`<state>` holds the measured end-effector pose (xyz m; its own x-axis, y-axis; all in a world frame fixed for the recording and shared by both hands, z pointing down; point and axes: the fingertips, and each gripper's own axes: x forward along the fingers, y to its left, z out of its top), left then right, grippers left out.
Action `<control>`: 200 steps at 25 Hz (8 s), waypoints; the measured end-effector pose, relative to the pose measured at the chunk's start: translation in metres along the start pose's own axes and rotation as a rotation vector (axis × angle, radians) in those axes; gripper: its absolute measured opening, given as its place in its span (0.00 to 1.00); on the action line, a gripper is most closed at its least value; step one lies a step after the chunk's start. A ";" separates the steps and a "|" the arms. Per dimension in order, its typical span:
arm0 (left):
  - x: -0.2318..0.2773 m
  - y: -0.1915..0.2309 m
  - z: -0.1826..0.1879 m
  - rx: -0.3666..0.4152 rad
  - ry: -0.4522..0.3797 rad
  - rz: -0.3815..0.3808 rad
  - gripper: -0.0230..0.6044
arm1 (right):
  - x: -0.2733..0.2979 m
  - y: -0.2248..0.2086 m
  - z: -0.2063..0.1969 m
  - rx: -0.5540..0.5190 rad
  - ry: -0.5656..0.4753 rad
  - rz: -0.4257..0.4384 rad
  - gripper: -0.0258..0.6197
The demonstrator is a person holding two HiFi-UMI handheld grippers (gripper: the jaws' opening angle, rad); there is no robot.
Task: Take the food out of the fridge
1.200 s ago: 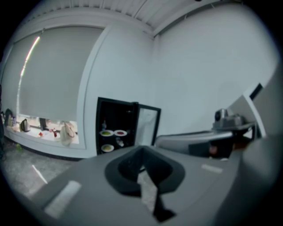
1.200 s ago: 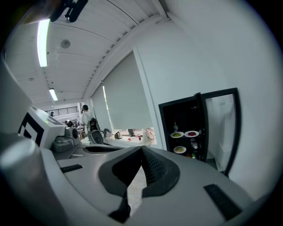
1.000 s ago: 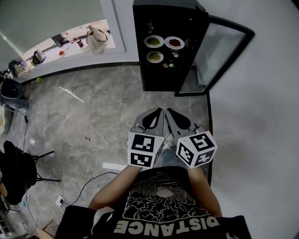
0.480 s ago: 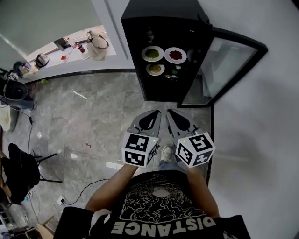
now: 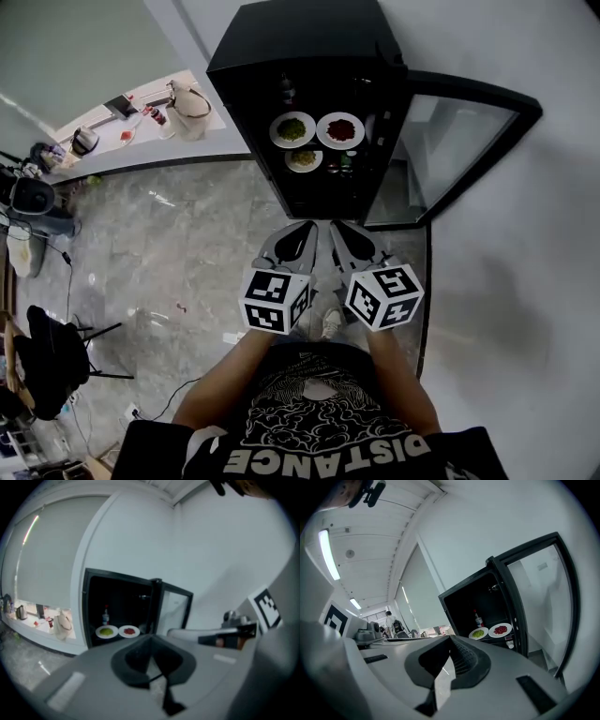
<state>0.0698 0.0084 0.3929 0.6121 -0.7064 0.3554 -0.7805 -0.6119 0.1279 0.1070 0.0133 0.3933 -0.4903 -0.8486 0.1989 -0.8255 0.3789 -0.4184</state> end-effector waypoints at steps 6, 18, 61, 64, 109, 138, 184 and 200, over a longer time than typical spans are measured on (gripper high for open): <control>0.040 0.012 0.004 0.010 -0.003 -0.018 0.04 | 0.027 -0.032 0.003 0.072 -0.043 -0.034 0.04; 0.141 0.072 0.024 0.040 -0.039 -0.118 0.04 | 0.122 -0.119 -0.001 0.316 -0.129 -0.184 0.04; 0.252 0.166 0.002 0.071 0.067 -0.271 0.04 | 0.257 -0.276 -0.076 1.088 -0.366 -0.305 0.14; 0.251 0.167 0.005 0.065 0.062 -0.267 0.04 | 0.255 -0.275 -0.075 1.135 -0.371 -0.316 0.11; 0.149 0.171 0.038 -0.047 -0.061 -0.001 0.04 | 0.156 -0.138 0.002 1.103 -0.232 -0.037 0.05; 0.083 0.112 0.139 0.006 -0.210 -0.076 0.04 | 0.056 -0.030 0.192 0.944 -0.256 0.173 0.06; 0.098 0.122 0.166 0.055 -0.251 -0.186 0.04 | 0.135 -0.100 0.247 0.961 -0.508 0.095 0.16; 0.060 0.103 0.140 0.060 -0.209 -0.052 0.04 | 0.095 -0.041 0.176 0.278 -0.267 -0.088 0.09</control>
<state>0.0441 -0.1465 0.2973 0.6693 -0.7278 0.1493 -0.7420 -0.6651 0.0839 0.1433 -0.1473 0.2735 -0.3007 -0.9535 0.0227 -0.7362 0.2169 -0.6411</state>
